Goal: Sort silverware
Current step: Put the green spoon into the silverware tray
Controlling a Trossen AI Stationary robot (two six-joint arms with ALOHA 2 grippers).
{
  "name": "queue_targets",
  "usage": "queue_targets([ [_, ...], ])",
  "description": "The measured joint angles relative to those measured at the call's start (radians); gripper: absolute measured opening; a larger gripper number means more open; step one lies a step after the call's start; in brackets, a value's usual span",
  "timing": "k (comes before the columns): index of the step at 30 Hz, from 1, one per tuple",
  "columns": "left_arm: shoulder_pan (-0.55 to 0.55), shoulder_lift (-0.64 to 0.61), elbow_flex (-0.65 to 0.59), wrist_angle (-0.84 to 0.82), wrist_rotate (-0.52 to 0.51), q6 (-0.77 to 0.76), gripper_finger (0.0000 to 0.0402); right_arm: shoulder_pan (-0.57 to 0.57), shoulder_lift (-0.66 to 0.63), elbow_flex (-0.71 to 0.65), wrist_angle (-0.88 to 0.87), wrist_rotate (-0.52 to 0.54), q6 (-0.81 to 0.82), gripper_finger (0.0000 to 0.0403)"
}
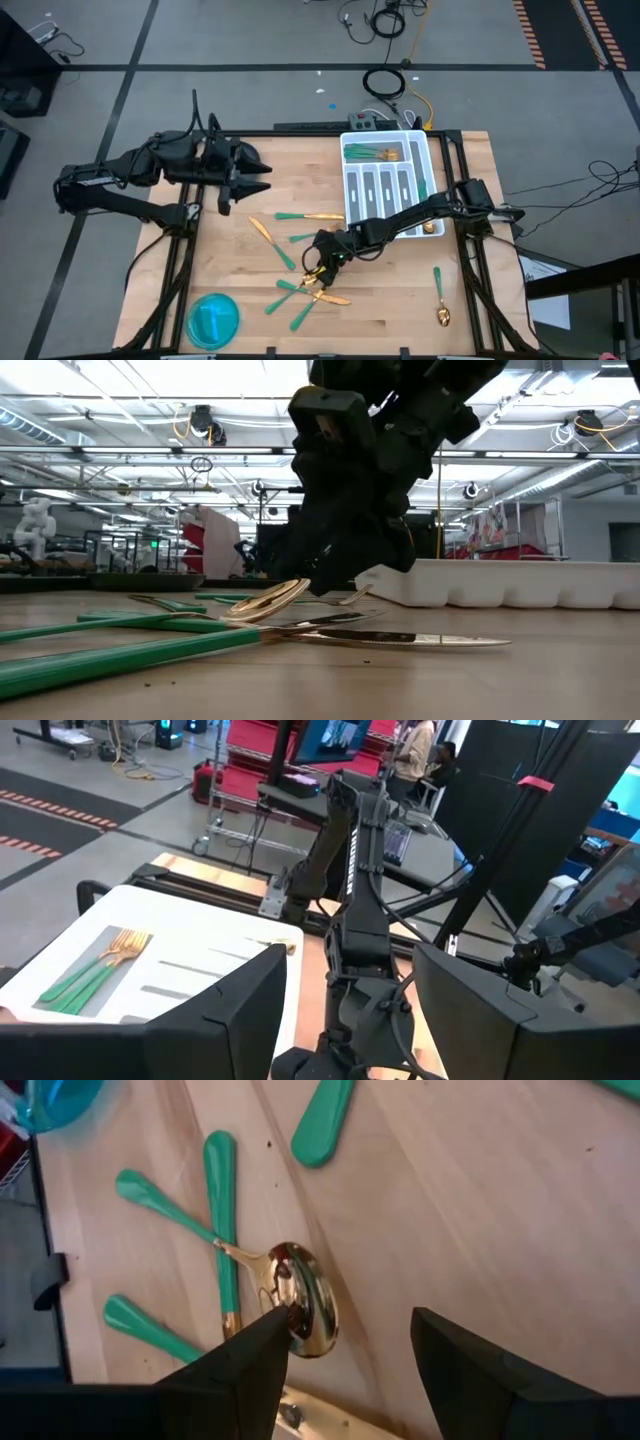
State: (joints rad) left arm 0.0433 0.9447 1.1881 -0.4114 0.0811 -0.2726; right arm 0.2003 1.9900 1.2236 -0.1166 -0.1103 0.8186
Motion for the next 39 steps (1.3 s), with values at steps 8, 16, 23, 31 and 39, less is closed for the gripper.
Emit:
queue_targets([
  [8, 0.0, 0.0, 0.0, 0.0, 0.0, 0.018, 0.0225, 0.01, 0.01, -0.001, 0.01, 0.022, 0.009, 0.0195],
  [16, 0.0, 0.0, 0.0, 0.0, 0.0, 0.023, 0.0225, 0.036, 0.07, 0.014, 0.04, 0.014, 0.036, 0.0144],
  [23, 0.001, 0.0, 0.0, -0.001, -0.005, 0.028, 0.0225, 0.04, 0.062, 0.02, 0.045, 0.029, 0.012, 0.0011],
  [31, 0.001, 0.0, 0.0, -0.002, -0.007, 0.044, 0.0225, 0.039, 0.05, 0.029, 0.025, 0.037, 0.005, 0.0002],
  [39, 0.001, 0.0, 0.0, 0.0, -0.008, 0.044, 0.0225, 0.029, -0.088, 0.029, -0.054, 0.253, 0.058, 0.0],
])
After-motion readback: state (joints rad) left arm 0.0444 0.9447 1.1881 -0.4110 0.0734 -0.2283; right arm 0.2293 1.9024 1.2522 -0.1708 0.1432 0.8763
